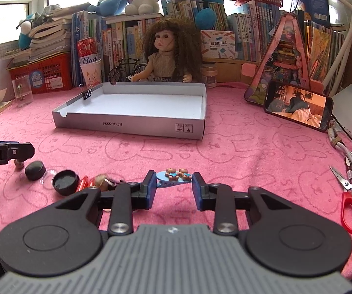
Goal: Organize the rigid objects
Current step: 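Carry the black disc in the left tool while the right tool carries the bear clip into the tray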
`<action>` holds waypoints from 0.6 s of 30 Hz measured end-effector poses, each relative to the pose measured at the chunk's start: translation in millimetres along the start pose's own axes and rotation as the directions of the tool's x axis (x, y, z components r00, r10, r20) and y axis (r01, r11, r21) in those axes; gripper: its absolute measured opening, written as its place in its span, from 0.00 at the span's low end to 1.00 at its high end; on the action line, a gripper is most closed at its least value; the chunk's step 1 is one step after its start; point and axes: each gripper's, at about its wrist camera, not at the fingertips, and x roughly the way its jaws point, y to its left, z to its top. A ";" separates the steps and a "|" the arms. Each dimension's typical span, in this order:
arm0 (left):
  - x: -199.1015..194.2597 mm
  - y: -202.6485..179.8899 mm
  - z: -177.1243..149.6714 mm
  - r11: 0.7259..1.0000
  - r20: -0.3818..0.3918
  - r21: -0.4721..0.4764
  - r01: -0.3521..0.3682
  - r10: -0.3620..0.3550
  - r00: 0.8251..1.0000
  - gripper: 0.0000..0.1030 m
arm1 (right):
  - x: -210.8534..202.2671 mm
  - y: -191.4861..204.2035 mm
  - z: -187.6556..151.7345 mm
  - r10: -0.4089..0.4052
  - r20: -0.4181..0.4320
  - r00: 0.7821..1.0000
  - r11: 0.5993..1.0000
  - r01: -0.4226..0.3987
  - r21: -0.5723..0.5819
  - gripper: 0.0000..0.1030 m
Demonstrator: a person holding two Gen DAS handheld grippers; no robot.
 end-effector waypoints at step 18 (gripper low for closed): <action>26.0 -6.0 43.9 0.999 0.002 -0.011 0.030 -0.030 1.000 0.29 | 28.1 -4.1 44.4 -0.008 0.043 0.999 0.998 0.005 0.064 0.35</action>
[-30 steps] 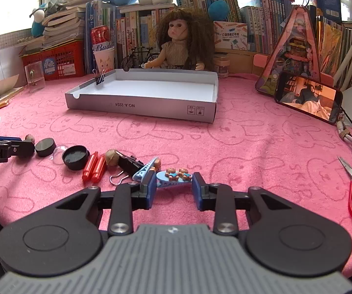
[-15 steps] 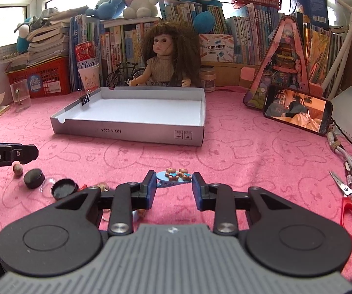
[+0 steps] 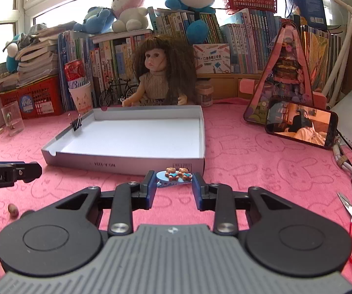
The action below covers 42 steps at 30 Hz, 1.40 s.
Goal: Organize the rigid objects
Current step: 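Carry the black disc in the left tool while the right tool carries the bear clip into the tray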
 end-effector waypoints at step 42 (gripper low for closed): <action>157.2 8.5 87.5 0.995 -0.275 -0.101 0.001 -0.029 0.961 0.29 | 140.1 -2.3 77.4 0.126 -0.276 0.953 0.982 -0.079 0.174 0.35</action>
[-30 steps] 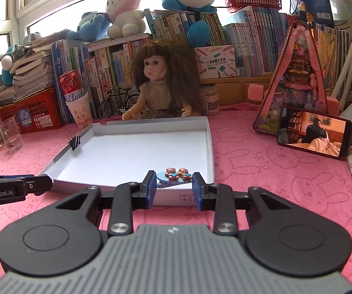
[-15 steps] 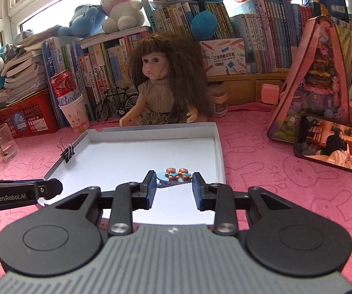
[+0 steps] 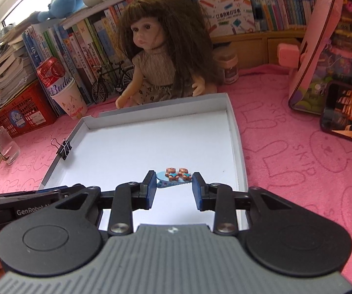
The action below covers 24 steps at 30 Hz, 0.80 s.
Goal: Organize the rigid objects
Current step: 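Carry the black disc in the left tool while the right tool carries the bear clip into the tray, then open the left tool releasing the disc while the right tool releases the bear clip in the tray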
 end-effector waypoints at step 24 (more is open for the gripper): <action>16.9 -7.0 -2.1 0.999 -0.042 0.036 0.002 -0.001 0.999 0.29 | 30.1 1.7 -5.8 -0.041 -0.157 0.987 0.999 0.043 0.010 0.37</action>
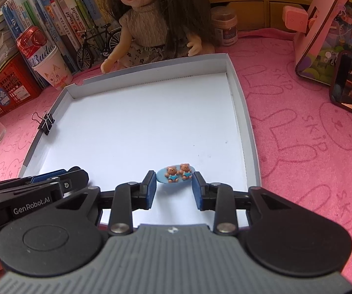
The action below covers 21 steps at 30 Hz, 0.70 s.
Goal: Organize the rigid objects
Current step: 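Open the left tool releasing the disc while the right tool releases the bear clip in the tray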
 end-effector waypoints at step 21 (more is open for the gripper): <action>-36.2 1.4 -20.2 0.998 0.100 0.043 -0.035 0.031 0.995 0.76 | -43.0 -3.4 -15.1 0.034 0.162 0.986 0.998 -0.026 -0.055 0.82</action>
